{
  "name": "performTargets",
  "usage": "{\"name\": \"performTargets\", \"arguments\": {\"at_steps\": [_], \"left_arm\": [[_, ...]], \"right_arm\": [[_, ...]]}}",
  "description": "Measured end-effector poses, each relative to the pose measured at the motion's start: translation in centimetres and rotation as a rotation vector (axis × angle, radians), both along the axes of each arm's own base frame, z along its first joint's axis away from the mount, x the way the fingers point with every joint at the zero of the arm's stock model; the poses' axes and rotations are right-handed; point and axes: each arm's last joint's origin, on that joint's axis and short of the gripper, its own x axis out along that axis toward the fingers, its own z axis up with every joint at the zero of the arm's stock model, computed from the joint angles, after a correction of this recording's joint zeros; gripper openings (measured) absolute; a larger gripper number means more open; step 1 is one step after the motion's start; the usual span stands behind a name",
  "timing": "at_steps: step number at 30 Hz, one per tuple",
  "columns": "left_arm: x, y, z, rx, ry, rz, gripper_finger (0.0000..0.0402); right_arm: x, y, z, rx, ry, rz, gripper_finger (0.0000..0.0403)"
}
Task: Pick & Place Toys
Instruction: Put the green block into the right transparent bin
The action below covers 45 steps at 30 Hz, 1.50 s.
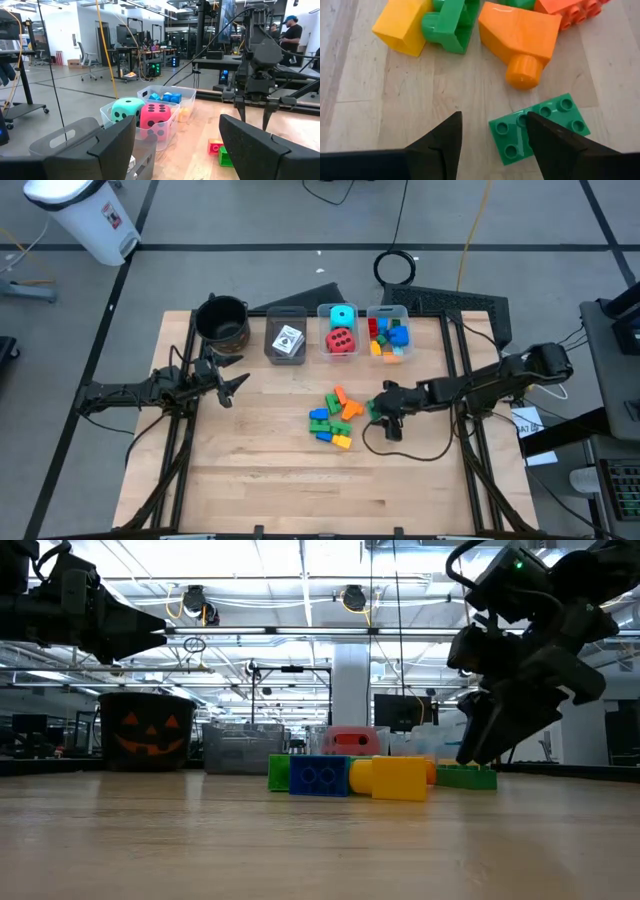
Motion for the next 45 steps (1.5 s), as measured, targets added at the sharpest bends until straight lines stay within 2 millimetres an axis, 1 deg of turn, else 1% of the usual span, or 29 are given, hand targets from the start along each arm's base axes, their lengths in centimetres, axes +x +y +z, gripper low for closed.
{"name": "performTargets", "arguments": {"at_steps": [3,5,9,12,15,21,25,28,33,38,40,45], "left_arm": [[0.0,0.0,0.0,0.000,0.000,0.000,0.0292],[0.0,0.0,0.0,0.000,0.000,0.000,0.0292],[0.0,0.0,0.0,0.000,-0.001,0.000,0.0292],[0.0,0.0,0.0,0.000,0.002,0.000,0.0292],[0.0,0.0,0.0,0.000,0.000,0.000,0.0292],[0.0,0.0,0.0,0.000,0.000,0.000,0.0292],[0.0,0.0,0.0,0.000,-0.001,0.000,0.0292],[0.0,0.0,0.0,0.000,0.000,0.000,0.0292],[0.0,0.0,0.0,0.000,-0.001,0.000,0.0292],[0.0,0.0,0.0,0.000,-0.001,0.000,0.0292],[0.0,0.0,0.0,0.000,0.001,0.000,0.0292],[0.0,0.0,0.0,0.000,0.000,0.000,0.0292]], "right_arm": [[-0.4,-0.3,0.2,-0.026,0.023,0.020,0.0186],[-0.6,-0.5,0.4,-0.092,0.016,0.028,0.0185],[-0.7,-0.8,1.3,-0.273,-0.017,-0.011,0.0188],[-0.7,-0.5,2.1,-0.328,-0.072,-0.072,0.0197],[-0.9,-0.5,2.2,-0.326,-0.084,-0.186,0.0216],[-1.5,-1.0,1.9,-0.216,-0.047,-0.371,0.0276],[-1.7,-1.4,1.7,-0.189,-0.024,-0.436,0.0307],[-1.6,-1.9,1.5,-0.172,-0.015,-0.489,0.0317],[-1.4,-2.7,0.6,-0.139,0.027,-0.557,0.0311],[-1.1,-3.0,-0.5,-0.076,0.092,-0.531,0.0295],[-1.0,-3.1,-1.0,-0.078,0.111,-0.531,0.0287],[-0.6,-3.2,-1.3,-0.076,0.125,-0.468,0.0261]]}}
